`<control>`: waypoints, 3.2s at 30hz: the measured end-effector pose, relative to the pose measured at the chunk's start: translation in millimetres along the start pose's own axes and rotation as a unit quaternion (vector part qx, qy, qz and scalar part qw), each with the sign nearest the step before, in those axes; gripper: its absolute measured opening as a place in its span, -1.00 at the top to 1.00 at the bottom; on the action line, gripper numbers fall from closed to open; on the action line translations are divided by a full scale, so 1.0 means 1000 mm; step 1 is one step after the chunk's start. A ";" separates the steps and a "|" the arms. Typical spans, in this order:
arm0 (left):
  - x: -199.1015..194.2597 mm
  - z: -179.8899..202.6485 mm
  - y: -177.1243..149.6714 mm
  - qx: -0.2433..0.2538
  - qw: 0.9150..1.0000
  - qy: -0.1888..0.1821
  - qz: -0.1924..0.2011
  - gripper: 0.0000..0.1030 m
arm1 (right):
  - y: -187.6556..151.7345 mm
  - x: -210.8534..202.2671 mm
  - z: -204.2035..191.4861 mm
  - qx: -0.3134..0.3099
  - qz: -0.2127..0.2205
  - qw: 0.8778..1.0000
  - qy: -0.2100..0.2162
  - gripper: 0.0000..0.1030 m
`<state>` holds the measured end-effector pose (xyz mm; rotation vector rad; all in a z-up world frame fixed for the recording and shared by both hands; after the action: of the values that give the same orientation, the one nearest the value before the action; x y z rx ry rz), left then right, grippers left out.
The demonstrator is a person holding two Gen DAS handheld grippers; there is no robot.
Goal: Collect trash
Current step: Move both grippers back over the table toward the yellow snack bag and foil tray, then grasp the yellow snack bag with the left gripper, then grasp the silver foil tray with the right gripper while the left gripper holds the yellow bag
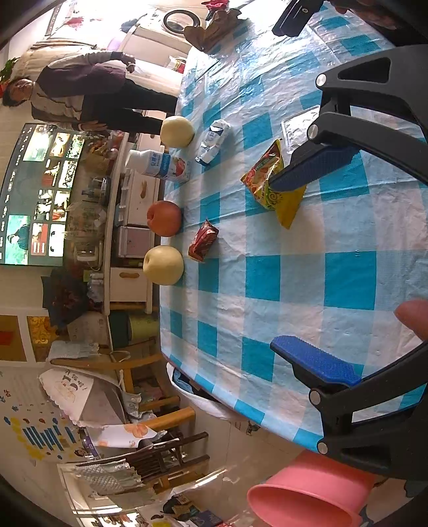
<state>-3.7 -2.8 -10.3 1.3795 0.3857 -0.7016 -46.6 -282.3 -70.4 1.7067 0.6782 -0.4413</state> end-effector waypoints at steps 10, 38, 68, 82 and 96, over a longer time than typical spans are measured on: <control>0.001 0.001 -0.004 0.008 1.000 0.000 -0.006 -0.72 | -0.003 0.005 0.004 -0.003 0.000 1.000 -0.010 -0.85; 0.110 0.056 0.002 0.079 0.990 -0.062 -0.097 -0.82 | -0.012 0.017 -0.024 -0.091 -0.044 0.995 -0.024 -0.85; 0.150 0.057 -0.006 0.030 0.985 -0.092 -0.142 0.00 | -0.014 0.017 -0.025 -0.085 -0.060 0.994 -0.017 -0.85; 0.122 0.030 -0.001 0.004 0.991 -0.068 -0.111 0.30 | -0.016 0.033 -0.034 -0.109 -0.073 0.991 -0.022 -0.85; 0.063 -0.001 0.021 0.003 0.998 -0.029 -0.058 0.31 | -0.017 0.090 -0.080 -0.122 -0.065 0.989 -0.056 -0.85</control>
<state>56.6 -15.5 -34.0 1.3475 0.4201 -0.8383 5.3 -183.7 -119.2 1.4022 0.7321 -0.5189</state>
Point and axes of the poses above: each gripper's, at about its wrist camera, not at the fingertips, and x roughly the way its jaws point, z to its right, y to its top, the point moved 5 cm from there along x, roughly the way its jaws point, and after that the axes turned 12 degrees about -y, right-handed, at the moved point
